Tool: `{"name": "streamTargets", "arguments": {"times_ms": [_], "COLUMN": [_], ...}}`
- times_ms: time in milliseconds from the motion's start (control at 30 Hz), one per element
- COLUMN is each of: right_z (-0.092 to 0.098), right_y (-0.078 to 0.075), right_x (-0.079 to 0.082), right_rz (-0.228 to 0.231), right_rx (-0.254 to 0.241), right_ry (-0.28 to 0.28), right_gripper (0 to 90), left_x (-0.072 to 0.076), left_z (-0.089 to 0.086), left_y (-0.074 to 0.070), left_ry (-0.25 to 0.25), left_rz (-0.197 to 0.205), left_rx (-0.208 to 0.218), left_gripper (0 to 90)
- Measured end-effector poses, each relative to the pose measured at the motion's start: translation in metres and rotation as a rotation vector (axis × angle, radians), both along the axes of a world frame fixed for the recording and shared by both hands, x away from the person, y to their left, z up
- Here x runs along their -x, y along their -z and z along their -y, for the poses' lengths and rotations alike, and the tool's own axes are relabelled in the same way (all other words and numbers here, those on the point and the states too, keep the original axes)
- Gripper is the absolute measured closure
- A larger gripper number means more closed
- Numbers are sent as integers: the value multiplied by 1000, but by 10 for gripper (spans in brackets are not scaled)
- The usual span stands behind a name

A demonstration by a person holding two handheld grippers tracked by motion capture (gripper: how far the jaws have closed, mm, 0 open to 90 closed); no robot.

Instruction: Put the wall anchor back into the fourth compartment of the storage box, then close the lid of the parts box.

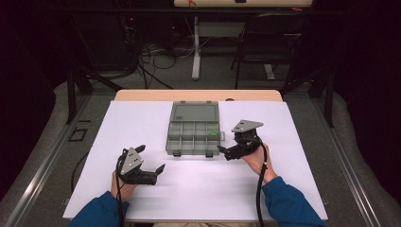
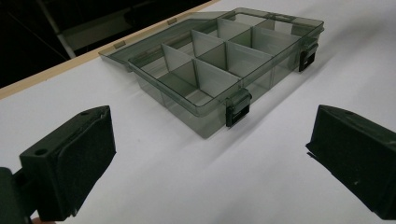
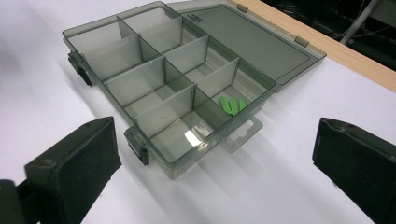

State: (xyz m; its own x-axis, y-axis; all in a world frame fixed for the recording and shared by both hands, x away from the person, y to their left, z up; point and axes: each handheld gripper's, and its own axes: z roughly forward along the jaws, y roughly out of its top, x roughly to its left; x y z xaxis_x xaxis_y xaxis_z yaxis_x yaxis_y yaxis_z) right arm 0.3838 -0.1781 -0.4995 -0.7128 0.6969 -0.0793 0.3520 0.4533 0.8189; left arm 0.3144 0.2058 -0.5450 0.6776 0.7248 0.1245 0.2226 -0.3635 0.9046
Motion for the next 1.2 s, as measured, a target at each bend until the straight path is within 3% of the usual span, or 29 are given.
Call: {"name": "streamTargets", "arguments": {"times_ms": [200, 367, 567, 733, 833, 1100, 1200], "right_z": [7, 12, 13, 12, 14, 15, 16], "right_y": [6, 12, 16, 18, 19, 21, 21], "right_x": [10, 15, 18, 18, 18, 16, 16], "right_rz": [14, 14, 8, 7, 7, 4, 2], "right_rx": [-5, -32, -23, -15, -16, -10, 2], "right_ry": [3, 12, -2, -5, -3, 1, 1], "right_gripper": [0, 0, 0, 0, 0, 0, 0], "left_x": [0, 1, 0, -3, -6, -13, -18], "left_z": [0, -1, -2, -1, 4, 16, 19], "left_y": [0, -1, 0, 0, -3, -11, -15], "left_ry": [-1, 7, 21, 19, 31, 50, 45], "left_rz": [-1, 6, 1, -1, -26, -20, -10], "left_rx": [-2, 29, 40, 27, 19, 14, 5], "left_gripper": [2, 2, 2, 2, 1, 3, 42]}}
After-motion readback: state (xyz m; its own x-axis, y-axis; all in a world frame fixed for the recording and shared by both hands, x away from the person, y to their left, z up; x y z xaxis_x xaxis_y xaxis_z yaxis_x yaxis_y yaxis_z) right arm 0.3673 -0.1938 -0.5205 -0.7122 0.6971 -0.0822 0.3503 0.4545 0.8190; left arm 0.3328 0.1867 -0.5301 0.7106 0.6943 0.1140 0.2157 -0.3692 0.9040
